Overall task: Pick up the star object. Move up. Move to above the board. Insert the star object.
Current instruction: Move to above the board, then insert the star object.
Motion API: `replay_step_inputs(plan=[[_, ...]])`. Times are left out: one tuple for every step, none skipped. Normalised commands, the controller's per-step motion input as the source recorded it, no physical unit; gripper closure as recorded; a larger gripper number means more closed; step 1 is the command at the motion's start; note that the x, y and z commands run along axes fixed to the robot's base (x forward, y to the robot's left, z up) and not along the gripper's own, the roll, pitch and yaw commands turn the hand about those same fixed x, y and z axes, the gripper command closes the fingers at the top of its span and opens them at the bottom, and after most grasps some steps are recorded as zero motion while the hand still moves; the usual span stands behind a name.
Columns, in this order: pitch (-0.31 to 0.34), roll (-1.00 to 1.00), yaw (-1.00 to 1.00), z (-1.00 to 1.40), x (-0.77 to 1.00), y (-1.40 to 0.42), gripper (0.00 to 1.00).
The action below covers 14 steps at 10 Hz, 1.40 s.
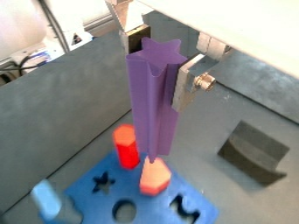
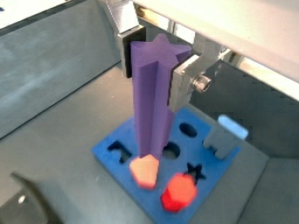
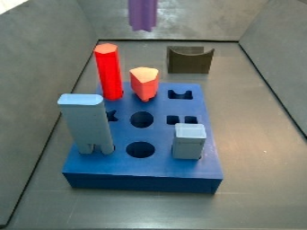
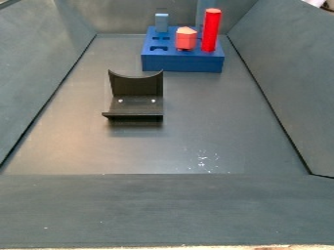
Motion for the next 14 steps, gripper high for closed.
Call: replay_step_inputs(plan=[[0.101, 0.03, 0.01, 0.05, 0.22, -0.27, 1.00], [0.064, 0.04, 0.01, 0.04, 0.13, -0.17, 1.00], [0.000, 0.00, 0.00, 0.00, -0.02, 0.00, 1.00], [0.000, 0.00, 0.00, 0.00, -0.02, 0.00, 1.00], [0.000, 0.00, 0.00, 0.00, -0.17, -0.04, 1.00], [-0.074, 0.00, 0.00, -0.50, -0.04, -0.27, 1.00], [-0.144, 0.00, 0.00, -0.83, -0.21, -0.35, 1.00], [-0.156, -0.03, -0.03, -0.82, -0.17, -0.32, 1.00], [-0.134, -0.09, -0.16, -0.81, -0.08, -0.23, 1.00], [-0.099, -0.09, -0.22, -0.85, -0.23, -0.04, 1.00], [-0.030, -0.06, -0.16, -0.97, -0.34, 0.00, 1.00], [-0.037, -0.09, -0.21, -0.97, -0.27, -0.03, 1.00], [-0.030, -0.11, -0.37, -0.83, -0.29, -0.09, 1.00], [-0.004, -0.12, -0.55, -0.72, -0.32, -0.12, 1.00]])
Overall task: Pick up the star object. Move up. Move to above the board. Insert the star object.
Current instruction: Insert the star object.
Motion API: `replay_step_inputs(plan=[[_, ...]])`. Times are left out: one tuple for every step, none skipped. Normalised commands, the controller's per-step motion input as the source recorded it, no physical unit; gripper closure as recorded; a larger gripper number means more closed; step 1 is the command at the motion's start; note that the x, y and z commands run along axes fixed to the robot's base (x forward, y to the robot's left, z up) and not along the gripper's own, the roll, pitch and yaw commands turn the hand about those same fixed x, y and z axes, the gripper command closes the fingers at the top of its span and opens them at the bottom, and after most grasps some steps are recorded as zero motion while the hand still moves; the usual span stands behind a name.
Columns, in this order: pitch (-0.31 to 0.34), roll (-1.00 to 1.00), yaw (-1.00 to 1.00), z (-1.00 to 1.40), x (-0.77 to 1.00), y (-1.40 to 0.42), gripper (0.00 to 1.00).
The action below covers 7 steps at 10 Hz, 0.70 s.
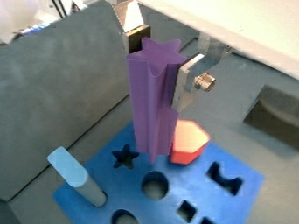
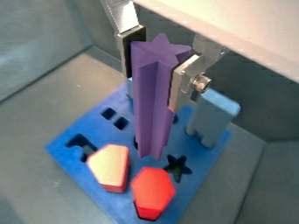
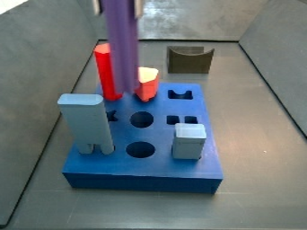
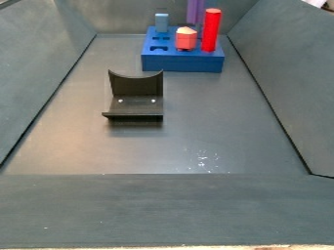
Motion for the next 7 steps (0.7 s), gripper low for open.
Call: replay_step_inputs(plan=[[-0.001, -0.15, -0.72, -0.71, -0.26, -0.07, 1.00], [-0.009, -0.16, -0.87, -0.69, -0.13, 0.00, 1.00], [-0.011, -0.10, -0.93, -0.61, -0.09, 0.00, 1.00], [-0.007, -0.11, -0.92, -0.53, -0.06, 0.00, 1.00], [-0.011, -0.14, -0.91, -0.35, 0.00, -0.03, 1.00], [0.000, -0.08, -0.81, -0.01, -0.02, -0.17, 1.00], [0.000, 0.00, -0.43, 0.00, -0.25, -0.12, 1.00]])
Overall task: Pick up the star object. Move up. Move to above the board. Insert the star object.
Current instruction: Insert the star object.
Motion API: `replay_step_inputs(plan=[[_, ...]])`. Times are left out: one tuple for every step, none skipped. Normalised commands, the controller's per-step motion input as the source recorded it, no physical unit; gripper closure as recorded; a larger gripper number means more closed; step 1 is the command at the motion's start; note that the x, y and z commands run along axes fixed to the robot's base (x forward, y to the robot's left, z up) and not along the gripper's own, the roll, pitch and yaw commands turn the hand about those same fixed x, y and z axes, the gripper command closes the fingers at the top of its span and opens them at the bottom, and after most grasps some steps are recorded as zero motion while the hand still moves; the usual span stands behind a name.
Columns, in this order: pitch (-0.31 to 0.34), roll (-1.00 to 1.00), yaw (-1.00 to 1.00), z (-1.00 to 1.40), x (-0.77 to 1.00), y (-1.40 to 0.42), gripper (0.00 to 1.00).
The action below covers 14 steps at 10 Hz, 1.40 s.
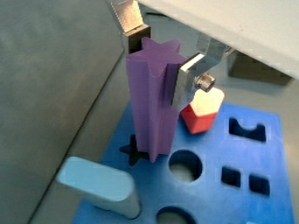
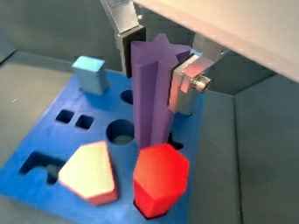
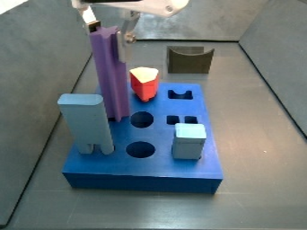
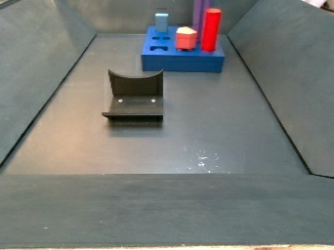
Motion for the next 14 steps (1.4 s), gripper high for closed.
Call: replay_step_inputs(plan=[[0.000, 0.01, -0.25, 0.00, -0.49, -0.10, 1.00], [0.000, 0.00, -0.25, -0.08, -0.54, -0.10, 1.00], [0.026, 0.07, -0.20, -0.03, -0.59, -0.04, 1.00], [0.053, 0.05, -0.20, -0.08, -0.37, -0.02, 1.00], [0.047, 0.00, -0.23, -0.23, -0.23, 0.00, 1.00], [0.013, -0.09, -0.19, -0.45, 0.14, 0.00, 1.00], [0.016, -0.14, -0.43, -0.48, 0.39, 0.00, 1.00], [0.010, -0.17, -0.61, -0.46, 0.37, -0.01, 1.00], [0.000, -0.18, -0.64, -0.49, 0.33, 0.00, 1.00], [0.006, -0.18, -0.58, -0.68, 0.35, 0.00, 1.00], [0.003, -0.13, -0.52, -0.77, 0.37, 0.00, 1.00], [0.013, -0.11, -0.48, -0.80, 0.37, 0.00, 1.00], [0.069, -0.16, -0.41, -0.65, 0.45, 0.00, 1.00], [-0.027, -0.27, -0.21, -0.31, 0.17, 0.15, 1.00]])
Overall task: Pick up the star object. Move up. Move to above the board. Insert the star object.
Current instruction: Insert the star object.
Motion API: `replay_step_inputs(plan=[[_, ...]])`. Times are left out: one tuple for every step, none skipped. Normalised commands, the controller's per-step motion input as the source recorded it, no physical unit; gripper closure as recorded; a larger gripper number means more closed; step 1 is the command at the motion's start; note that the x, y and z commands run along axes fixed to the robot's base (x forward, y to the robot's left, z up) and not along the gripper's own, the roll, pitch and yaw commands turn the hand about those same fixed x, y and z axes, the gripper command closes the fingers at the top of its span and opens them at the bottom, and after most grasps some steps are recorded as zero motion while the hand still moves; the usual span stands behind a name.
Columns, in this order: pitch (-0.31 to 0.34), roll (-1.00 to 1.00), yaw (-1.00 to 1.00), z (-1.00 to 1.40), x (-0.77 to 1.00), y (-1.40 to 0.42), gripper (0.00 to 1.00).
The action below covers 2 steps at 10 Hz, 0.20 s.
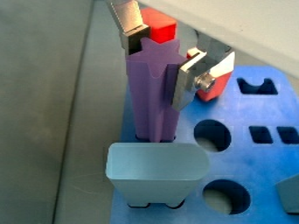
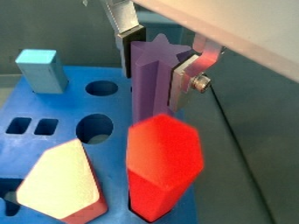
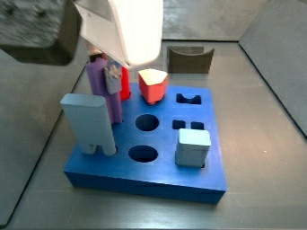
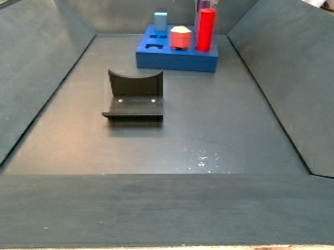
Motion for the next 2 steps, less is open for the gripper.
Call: replay_step_inputs(plan=[[0.000, -0.09, -0.08, -0.18, 0.06, 0.00, 1.00], [0.000, 0.00, 0.00, 0.00, 0.00, 0.00, 1.00]])
